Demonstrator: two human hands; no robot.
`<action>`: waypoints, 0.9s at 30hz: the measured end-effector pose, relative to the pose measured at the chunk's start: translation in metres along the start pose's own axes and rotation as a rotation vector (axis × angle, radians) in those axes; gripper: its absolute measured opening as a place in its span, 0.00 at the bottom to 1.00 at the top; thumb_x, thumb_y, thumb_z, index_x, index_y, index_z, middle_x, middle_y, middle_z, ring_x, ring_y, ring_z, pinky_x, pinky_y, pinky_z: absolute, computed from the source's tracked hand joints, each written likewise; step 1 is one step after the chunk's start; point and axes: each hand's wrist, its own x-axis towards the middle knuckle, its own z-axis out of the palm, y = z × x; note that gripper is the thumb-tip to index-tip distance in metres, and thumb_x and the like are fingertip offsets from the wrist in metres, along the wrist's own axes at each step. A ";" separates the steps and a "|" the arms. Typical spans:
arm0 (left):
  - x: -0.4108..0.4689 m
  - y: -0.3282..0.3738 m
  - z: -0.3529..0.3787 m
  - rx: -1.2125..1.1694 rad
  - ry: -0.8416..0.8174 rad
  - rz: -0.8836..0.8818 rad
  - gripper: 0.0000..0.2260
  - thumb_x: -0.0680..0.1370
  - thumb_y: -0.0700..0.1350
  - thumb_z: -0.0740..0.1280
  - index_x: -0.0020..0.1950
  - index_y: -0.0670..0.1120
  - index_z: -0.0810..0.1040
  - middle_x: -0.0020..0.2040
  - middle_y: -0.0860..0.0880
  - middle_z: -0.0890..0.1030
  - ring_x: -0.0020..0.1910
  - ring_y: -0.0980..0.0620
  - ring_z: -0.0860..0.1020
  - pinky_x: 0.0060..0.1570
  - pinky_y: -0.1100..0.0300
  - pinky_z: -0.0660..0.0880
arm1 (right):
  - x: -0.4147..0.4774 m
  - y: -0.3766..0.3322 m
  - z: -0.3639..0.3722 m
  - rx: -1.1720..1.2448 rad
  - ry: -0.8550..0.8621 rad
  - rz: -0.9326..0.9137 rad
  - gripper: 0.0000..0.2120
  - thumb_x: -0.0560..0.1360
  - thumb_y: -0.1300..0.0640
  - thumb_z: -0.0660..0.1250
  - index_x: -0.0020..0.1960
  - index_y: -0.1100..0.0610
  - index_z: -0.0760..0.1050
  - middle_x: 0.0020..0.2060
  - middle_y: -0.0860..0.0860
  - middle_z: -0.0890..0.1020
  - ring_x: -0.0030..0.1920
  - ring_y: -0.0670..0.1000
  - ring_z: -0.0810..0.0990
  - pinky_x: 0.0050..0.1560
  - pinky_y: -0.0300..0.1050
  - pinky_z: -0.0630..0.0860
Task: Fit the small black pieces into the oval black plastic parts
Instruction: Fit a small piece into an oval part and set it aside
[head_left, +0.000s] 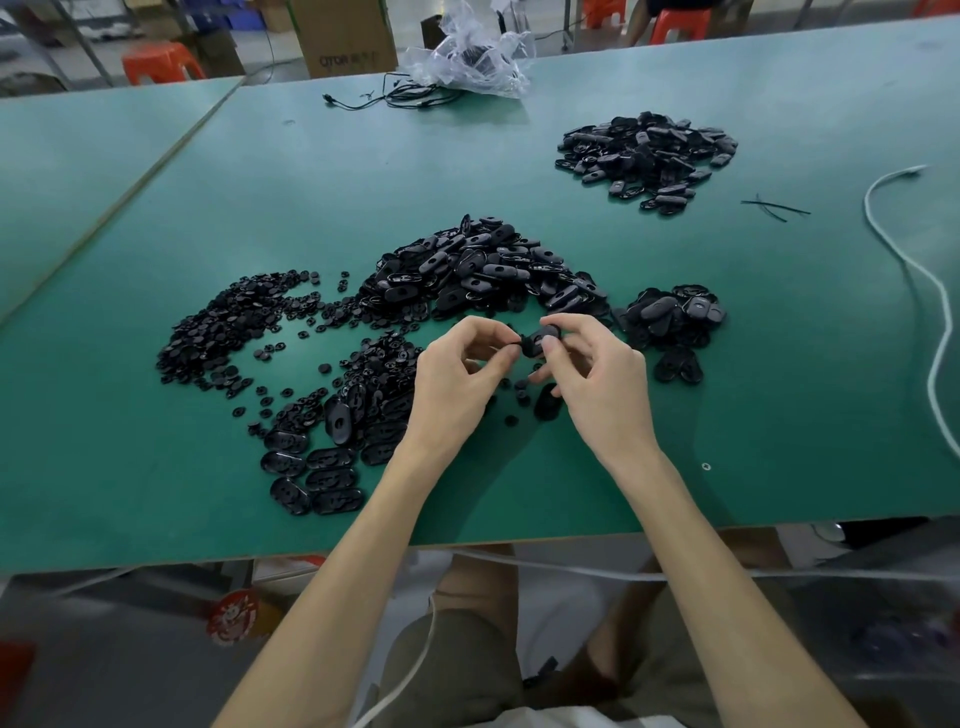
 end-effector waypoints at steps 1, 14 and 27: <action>0.000 0.000 0.000 -0.001 -0.005 -0.002 0.04 0.79 0.39 0.74 0.51 0.47 0.83 0.45 0.56 0.84 0.43 0.55 0.83 0.46 0.49 0.82 | 0.000 0.000 0.000 -0.002 -0.003 -0.003 0.09 0.83 0.60 0.67 0.61 0.53 0.80 0.45 0.42 0.87 0.38 0.43 0.87 0.40 0.42 0.84; -0.002 0.003 -0.001 -0.028 0.019 0.036 0.06 0.82 0.38 0.70 0.56 0.46 0.85 0.49 0.50 0.84 0.43 0.52 0.80 0.45 0.55 0.80 | 0.001 0.002 0.001 -0.068 -0.008 0.006 0.16 0.82 0.60 0.69 0.68 0.49 0.79 0.46 0.46 0.85 0.42 0.43 0.87 0.46 0.48 0.85; -0.001 -0.001 0.002 -0.041 -0.064 -0.037 0.08 0.79 0.40 0.74 0.55 0.47 0.79 0.47 0.53 0.84 0.39 0.59 0.79 0.42 0.62 0.77 | -0.004 -0.006 0.002 -0.225 -0.033 -0.100 0.14 0.82 0.59 0.70 0.65 0.49 0.79 0.48 0.47 0.85 0.46 0.47 0.84 0.54 0.50 0.82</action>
